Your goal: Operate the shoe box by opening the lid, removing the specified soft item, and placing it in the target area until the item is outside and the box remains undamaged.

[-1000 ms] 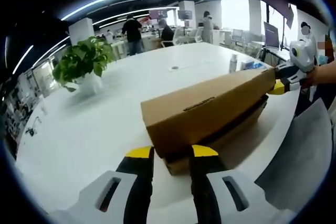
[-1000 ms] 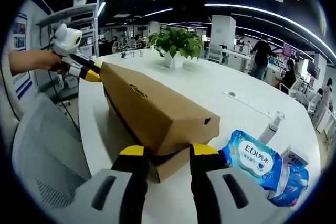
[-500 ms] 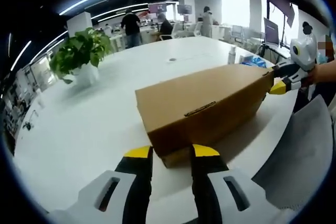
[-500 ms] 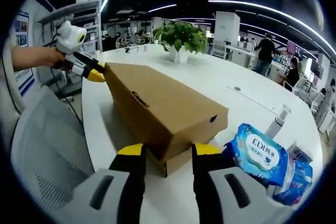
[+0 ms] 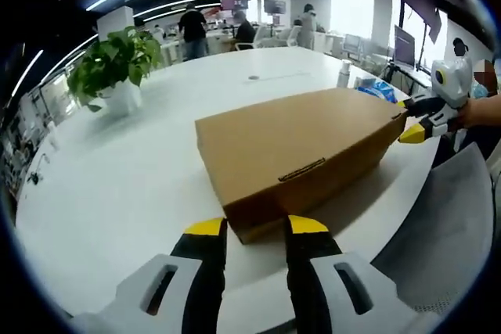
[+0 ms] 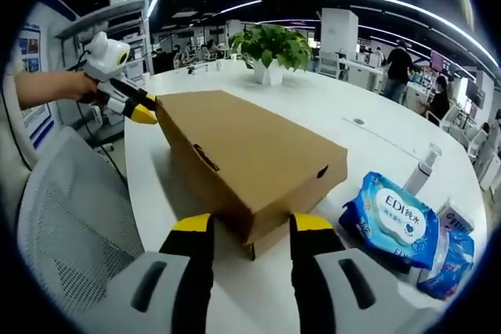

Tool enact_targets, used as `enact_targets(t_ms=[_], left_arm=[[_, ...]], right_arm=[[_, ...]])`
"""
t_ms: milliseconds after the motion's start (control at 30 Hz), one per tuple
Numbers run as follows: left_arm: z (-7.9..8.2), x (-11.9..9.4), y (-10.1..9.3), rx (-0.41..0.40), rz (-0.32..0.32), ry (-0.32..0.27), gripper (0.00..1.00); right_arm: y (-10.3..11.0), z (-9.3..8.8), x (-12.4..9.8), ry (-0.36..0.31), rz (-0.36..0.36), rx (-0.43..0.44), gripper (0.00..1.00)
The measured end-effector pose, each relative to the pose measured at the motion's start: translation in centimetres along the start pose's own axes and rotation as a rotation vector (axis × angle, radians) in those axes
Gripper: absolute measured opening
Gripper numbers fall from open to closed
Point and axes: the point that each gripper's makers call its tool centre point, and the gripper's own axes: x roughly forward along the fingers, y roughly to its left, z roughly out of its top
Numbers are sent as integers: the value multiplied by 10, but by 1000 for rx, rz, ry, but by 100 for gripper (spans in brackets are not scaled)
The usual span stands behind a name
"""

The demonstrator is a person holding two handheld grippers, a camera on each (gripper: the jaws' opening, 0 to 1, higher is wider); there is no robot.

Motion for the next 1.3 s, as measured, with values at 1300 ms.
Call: enact_targets(t_ms=[1300], left_arm=[[-18, 27, 4, -68, 3, 82, 25]], right_arm=[[-11, -14, 19, 85, -2, 8, 34]])
